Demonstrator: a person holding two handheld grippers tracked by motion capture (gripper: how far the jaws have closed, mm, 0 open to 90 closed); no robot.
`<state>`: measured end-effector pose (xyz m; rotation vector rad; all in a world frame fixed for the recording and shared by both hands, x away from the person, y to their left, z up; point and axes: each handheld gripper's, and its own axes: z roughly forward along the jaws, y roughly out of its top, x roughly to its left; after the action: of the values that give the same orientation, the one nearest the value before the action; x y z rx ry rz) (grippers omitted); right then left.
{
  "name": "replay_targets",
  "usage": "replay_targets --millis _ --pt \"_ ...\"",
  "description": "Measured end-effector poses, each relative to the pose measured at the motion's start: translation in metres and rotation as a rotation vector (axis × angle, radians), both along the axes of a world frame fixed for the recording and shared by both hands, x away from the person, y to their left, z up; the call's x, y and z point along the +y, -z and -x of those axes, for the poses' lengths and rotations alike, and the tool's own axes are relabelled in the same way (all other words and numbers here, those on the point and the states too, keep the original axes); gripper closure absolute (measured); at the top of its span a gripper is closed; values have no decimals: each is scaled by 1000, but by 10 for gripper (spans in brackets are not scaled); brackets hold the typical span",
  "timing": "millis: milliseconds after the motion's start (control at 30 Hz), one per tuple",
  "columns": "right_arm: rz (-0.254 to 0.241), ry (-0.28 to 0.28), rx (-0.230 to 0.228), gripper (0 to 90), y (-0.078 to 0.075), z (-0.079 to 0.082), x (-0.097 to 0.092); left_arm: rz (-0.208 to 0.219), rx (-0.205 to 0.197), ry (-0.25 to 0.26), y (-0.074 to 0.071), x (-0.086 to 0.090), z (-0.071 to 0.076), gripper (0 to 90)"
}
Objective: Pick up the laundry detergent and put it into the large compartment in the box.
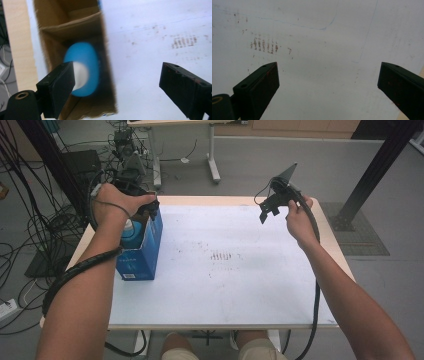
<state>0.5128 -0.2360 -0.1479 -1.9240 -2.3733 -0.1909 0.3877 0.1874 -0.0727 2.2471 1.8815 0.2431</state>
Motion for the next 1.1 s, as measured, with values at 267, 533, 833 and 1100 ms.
replay_targets --millis 267,533,833,1100 --pt "-3 8 -6 37 -3 2 -2 19 -2 88 -1 -32 -5 132" --pt "-5 9 -10 37 -4 4 -3 44 -11 139 0 -52 -6 125" --pt "-3 3 -8 37 -3 4 -2 55 -13 170 0 -64 -6 120" --pt "-1 7 -6 37 -3 3 -2 49 -19 195 0 -69 -5 115"
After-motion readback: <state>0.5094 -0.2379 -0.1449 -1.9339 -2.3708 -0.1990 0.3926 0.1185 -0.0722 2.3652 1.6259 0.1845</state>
